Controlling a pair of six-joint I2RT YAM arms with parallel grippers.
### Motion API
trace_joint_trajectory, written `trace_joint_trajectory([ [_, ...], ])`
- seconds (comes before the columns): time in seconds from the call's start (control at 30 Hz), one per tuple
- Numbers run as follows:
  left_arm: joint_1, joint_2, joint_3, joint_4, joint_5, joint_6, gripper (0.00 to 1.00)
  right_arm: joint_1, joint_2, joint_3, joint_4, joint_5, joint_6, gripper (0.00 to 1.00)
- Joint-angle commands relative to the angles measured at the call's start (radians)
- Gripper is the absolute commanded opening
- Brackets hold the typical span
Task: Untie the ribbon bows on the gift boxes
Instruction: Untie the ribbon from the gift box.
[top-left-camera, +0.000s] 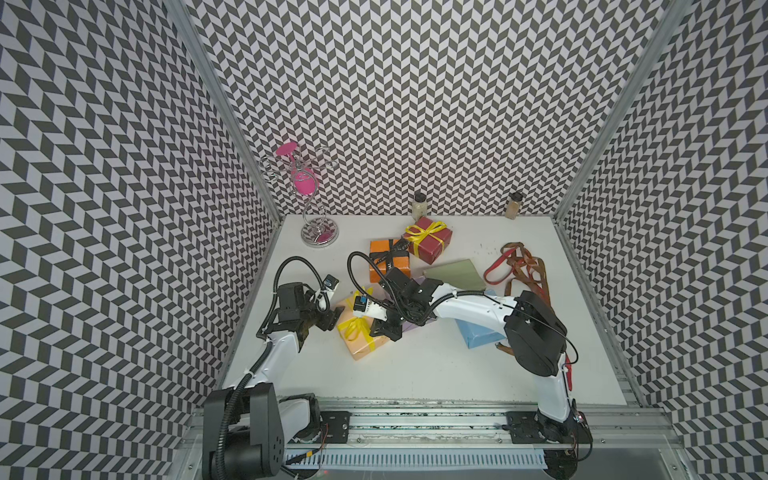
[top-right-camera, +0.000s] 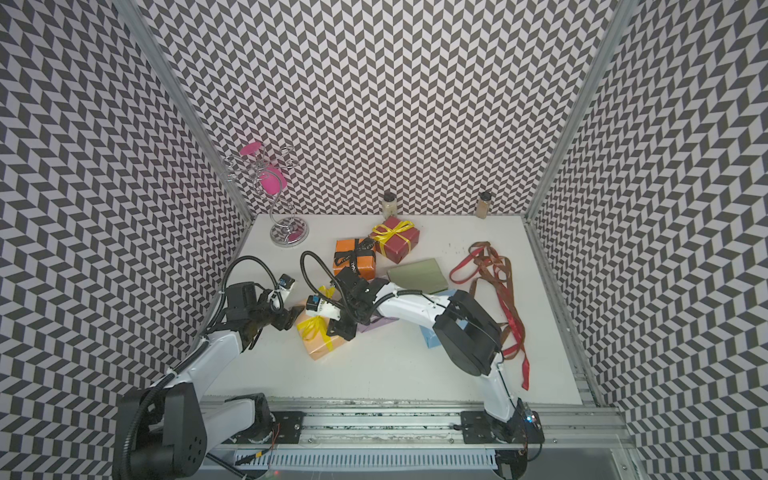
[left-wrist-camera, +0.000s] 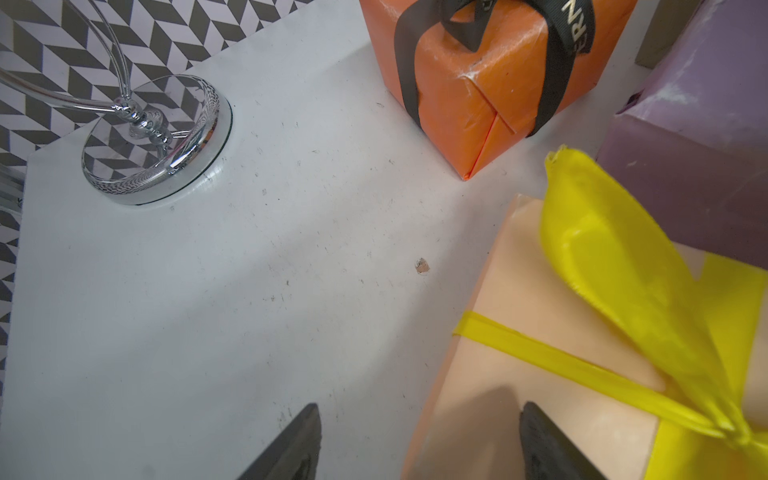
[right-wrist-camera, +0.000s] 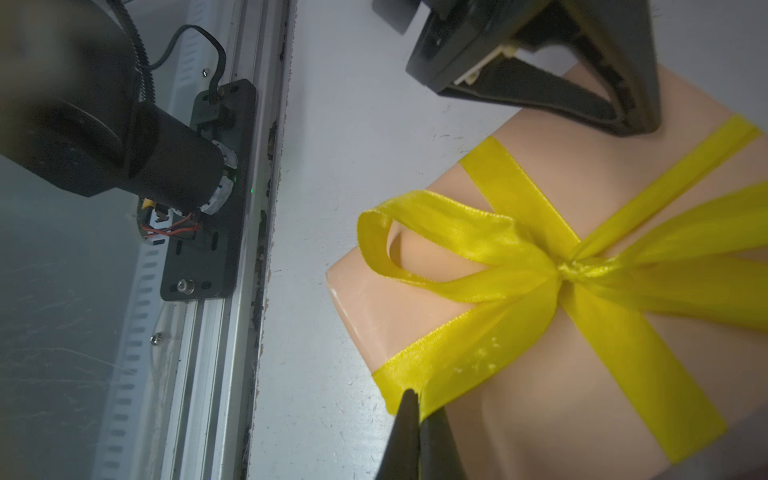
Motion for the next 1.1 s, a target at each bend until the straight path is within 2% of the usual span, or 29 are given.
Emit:
trace_joint_trajectory([
  [0.0,0.007,-0.018,-0.015,-0.007,0.004,0.011,0.76,-0.006,-0.128,-0.04,-0.008,0.002,-0.034,0.0],
  [0.17,0.008,-0.013,-0.018,-0.006,-0.002,0.013,0.76,-0.057,-0.257,-0.093,-0.025,-0.033,-0.029,0.0],
  [0.4,0.008,-0.023,0.001,-0.045,0.038,0.022,0.76,-0.094,-0.366,-0.157,-0.012,0.004,-0.029,0.0],
  [0.57,0.007,-0.105,0.071,-0.153,0.179,0.03,0.76,-0.094,-0.311,-0.141,-0.026,-0.034,-0.029,0.0],
  [0.73,0.008,-0.17,0.119,-0.225,0.259,0.066,0.77,-0.094,-0.222,-0.064,-0.068,-0.065,-0.037,0.0],
  [1.07,0.009,-0.206,0.047,-0.255,0.224,0.115,0.76,-0.09,-0.101,0.093,-0.071,-0.102,-0.01,0.0],
])
